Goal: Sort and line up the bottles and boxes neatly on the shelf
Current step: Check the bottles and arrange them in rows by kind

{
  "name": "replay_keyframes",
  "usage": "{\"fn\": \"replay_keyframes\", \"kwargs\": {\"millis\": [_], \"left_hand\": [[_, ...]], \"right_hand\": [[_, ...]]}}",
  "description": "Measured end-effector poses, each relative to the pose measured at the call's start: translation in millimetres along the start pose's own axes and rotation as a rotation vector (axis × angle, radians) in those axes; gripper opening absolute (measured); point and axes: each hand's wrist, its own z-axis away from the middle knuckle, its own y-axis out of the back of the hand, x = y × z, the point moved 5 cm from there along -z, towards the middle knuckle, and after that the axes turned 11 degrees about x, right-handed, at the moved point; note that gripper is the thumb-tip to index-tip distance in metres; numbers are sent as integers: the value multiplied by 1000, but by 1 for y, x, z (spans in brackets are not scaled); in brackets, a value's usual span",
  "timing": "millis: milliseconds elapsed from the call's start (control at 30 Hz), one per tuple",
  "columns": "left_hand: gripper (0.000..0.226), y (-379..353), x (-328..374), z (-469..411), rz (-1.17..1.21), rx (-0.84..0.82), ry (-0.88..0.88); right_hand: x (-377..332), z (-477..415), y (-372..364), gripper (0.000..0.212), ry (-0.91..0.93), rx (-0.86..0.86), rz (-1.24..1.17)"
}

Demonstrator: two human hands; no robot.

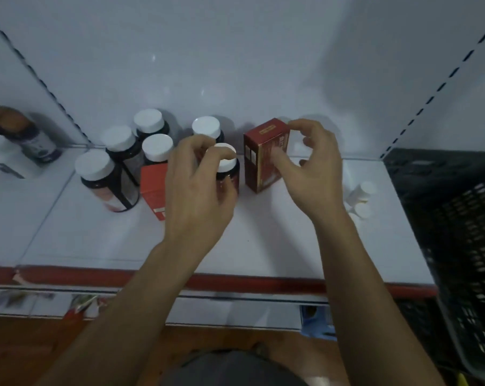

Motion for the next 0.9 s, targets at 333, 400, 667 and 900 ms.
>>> {"fn": "replay_keyframes", "kwargs": {"millis": [333, 400, 667, 900], "left_hand": [[45, -108, 68, 27, 203, -550, -169], [46, -131, 68, 31, 220, -582, -128], [30, -131, 43, 43, 236, -574, 14], [28, -15, 18, 16, 349, -374, 46]], "right_hand": [[61, 58, 116, 26, -59, 27, 298], [73, 67, 112, 36, -76, -50, 377], [93, 82, 95, 31, -138, -56, 391], [54, 77, 57, 27, -193, -130, 268]]}}
